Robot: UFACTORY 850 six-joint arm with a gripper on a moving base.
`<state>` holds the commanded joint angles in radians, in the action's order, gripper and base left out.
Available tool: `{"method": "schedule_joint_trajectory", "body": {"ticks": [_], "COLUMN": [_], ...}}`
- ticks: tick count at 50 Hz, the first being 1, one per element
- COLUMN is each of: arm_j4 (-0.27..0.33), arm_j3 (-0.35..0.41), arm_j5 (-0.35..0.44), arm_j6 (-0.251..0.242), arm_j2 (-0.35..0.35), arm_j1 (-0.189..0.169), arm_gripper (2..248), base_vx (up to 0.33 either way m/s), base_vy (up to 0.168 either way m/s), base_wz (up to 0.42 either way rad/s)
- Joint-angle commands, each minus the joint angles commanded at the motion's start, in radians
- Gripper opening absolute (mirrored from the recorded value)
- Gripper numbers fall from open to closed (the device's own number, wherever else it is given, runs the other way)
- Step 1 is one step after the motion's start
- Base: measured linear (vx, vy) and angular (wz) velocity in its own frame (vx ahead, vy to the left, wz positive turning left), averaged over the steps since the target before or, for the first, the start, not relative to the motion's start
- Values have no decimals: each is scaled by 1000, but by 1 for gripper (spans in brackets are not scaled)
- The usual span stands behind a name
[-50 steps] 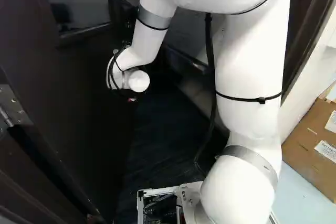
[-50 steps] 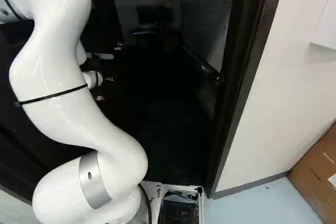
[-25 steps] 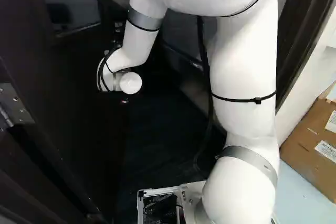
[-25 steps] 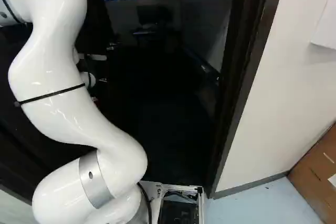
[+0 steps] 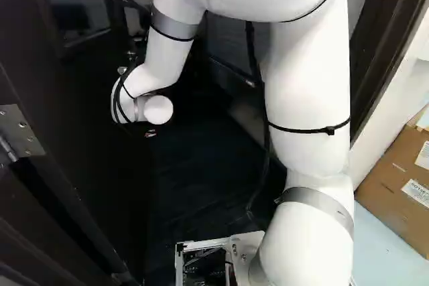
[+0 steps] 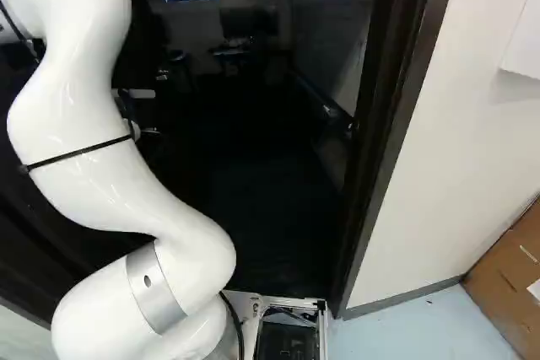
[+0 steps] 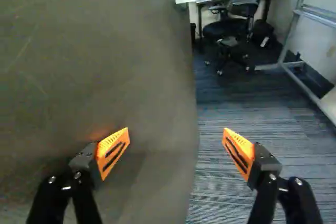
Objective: Open the door and move inside
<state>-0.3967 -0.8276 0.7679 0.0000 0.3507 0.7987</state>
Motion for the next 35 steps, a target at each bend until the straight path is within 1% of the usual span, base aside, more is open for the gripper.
{"method": "schedule_joint_trajectory", "body": {"ticks": [14,22,28,35], "arm_j4": [55,65,67,67], "arm_j3": [-12,-21,-25,-25], "arm_j5": [17,22,23,23], "arm_j6": [0,0,0,0], "arm_j2": [9,17,20,21], "arm_j1": [44,65,74,76], "arm_gripper": [247,247,247,247], "base_vx": [0,0,0,0], "base_vy": [0,0,0,0], "base_wz": [0,0,0,0]}}
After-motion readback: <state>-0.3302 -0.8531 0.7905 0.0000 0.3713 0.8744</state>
